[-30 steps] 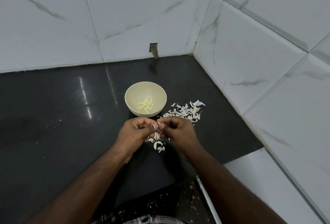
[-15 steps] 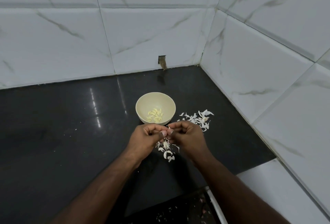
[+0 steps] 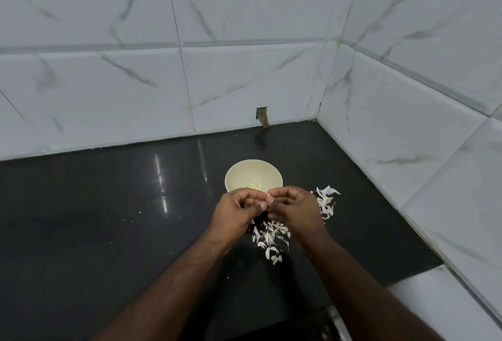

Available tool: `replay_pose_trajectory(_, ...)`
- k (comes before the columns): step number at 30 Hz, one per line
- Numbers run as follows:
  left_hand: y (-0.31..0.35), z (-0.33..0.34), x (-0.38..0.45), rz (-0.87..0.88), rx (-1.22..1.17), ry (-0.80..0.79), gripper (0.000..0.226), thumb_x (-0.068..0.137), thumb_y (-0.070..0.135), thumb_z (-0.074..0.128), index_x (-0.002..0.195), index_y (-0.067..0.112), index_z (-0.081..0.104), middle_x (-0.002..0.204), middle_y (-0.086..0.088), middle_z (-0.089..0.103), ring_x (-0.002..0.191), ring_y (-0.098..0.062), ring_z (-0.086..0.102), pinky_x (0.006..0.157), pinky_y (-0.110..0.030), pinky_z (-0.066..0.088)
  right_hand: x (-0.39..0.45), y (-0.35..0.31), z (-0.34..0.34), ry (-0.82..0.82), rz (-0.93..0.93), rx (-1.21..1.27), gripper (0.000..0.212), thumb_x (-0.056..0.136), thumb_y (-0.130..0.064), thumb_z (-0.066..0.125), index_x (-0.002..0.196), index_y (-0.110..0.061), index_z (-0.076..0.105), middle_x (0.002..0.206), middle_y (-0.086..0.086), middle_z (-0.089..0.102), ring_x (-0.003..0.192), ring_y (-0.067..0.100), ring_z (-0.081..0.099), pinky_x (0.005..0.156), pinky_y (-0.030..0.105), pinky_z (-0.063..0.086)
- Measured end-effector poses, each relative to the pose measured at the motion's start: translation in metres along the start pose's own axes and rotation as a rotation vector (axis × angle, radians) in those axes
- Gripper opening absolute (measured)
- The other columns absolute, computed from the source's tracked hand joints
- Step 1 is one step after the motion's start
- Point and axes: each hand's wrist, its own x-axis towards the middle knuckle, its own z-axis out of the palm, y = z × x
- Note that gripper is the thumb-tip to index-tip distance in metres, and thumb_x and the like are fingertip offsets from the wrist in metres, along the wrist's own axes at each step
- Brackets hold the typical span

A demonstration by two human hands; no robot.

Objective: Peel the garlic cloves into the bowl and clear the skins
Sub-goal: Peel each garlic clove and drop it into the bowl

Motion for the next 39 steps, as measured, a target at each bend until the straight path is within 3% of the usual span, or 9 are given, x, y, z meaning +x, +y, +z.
replay_pose_trajectory(3, 0.000, 0.000, 0.002, 0.010, 0.021, -0.015, 0.016, 0.086, -0.004, 0.072, 0.095, 0.009, 0.076, 0.073, -0.001, 0.070, 0.067, -0.004, 0.063, 0.063, -0.014, 0.049, -0.001, -0.001, 0.001, 0.014, 0.017, 0.009, 0.006, 0.086, 0.002, 0.073, 0.086, -0.003, 0.069, 0.069, 0.006, 0.070, 0.066, 0.014, 0.064, 0.061, 0.025, 0.053)
replay_pose_trajectory(6, 0.000, 0.001, 0.004, 0.003, 0.021, -0.057, 0.021, 0.083, -0.010, 0.073, 0.093, 0.009, 0.074, 0.075, -0.004, 0.071, 0.069, -0.008, 0.066, 0.066, -0.019, 0.053, -0.002, -0.005, 0.000, 0.008, 0.084, 0.105, 0.003, 0.087, 0.003, 0.071, 0.087, 0.001, 0.069, 0.071, 0.010, 0.071, 0.065, 0.015, 0.064, 0.060, 0.022, 0.053)
replay_pose_trajectory(9, -0.002, 0.002, 0.007, -0.005, 0.056, -0.041, 0.019, 0.081, -0.005, 0.077, 0.089, 0.012, 0.074, 0.073, -0.002, 0.073, 0.067, -0.009, 0.068, 0.064, -0.020, 0.053, -0.003, -0.009, -0.002, -0.012, 0.118, 0.105, 0.004, 0.089, 0.003, 0.067, 0.091, 0.007, 0.068, 0.072, 0.012, 0.070, 0.064, 0.014, 0.066, 0.060, 0.022, 0.055)
replay_pose_trajectory(15, -0.005, 0.005, 0.010, -0.012, 0.081, 0.006, 0.014, 0.081, 0.001, 0.079, 0.087, 0.012, 0.076, 0.074, -0.005, 0.075, 0.068, -0.010, 0.069, 0.064, -0.021, 0.052, -0.001, -0.012, -0.006, -0.006, 0.116, 0.067, 0.011, 0.086, 0.003, 0.069, 0.096, 0.000, 0.067, 0.076, 0.013, 0.070, 0.069, 0.018, 0.065, 0.064, 0.027, 0.054)
replay_pose_trajectory(19, -0.003, 0.007, 0.009, -0.043, 0.039, 0.018, 0.012, 0.080, 0.001, 0.080, 0.085, 0.010, 0.075, 0.072, -0.008, 0.074, 0.062, -0.008, 0.065, 0.056, -0.017, 0.049, -0.001, -0.011, -0.008, -0.018, 0.119, 0.076, 0.012, 0.085, 0.006, 0.067, 0.096, 0.001, 0.066, 0.075, 0.014, 0.069, 0.065, 0.017, 0.063, 0.063, 0.028, 0.053)
replay_pose_trajectory(24, -0.001, 0.008, 0.009, -0.072, -0.033, 0.015, 0.012, 0.079, 0.000, 0.081, 0.086, 0.007, 0.075, 0.080, -0.022, 0.073, 0.066, -0.015, 0.064, 0.054, -0.018, 0.047, 0.002, -0.011, -0.009, -0.011, 0.069, 0.023, 0.014, 0.084, 0.011, 0.064, 0.093, -0.001, 0.063, 0.069, 0.012, 0.065, 0.059, 0.016, 0.059, 0.058, 0.027, 0.050)
replay_pose_trajectory(29, -0.003, 0.008, 0.011, -0.112, -0.098, -0.007, 0.012, 0.079, -0.003, 0.079, 0.087, 0.003, 0.074, 0.069, -0.010, 0.068, 0.062, -0.014, 0.060, 0.054, -0.019, 0.046, 0.005, -0.010, -0.009, 0.018, -0.016, -0.064, 0.019, 0.081, 0.014, 0.060, 0.088, -0.003, 0.062, 0.067, 0.012, 0.058, 0.053, 0.016, 0.051, 0.055, 0.027, 0.046)
replay_pose_trajectory(39, -0.005, 0.009, 0.013, -0.238, -0.264, -0.031, 0.013, 0.082, -0.005, 0.074, 0.094, -0.002, 0.072, 0.074, -0.012, 0.069, 0.071, -0.019, 0.065, 0.058, -0.021, 0.048, 0.009, -0.006, -0.008, 0.022, -0.089, -0.130, 0.023, 0.078, 0.014, 0.062, 0.089, -0.005, 0.064, 0.066, 0.005, 0.057, 0.056, 0.009, 0.052, 0.056, 0.020, 0.045)
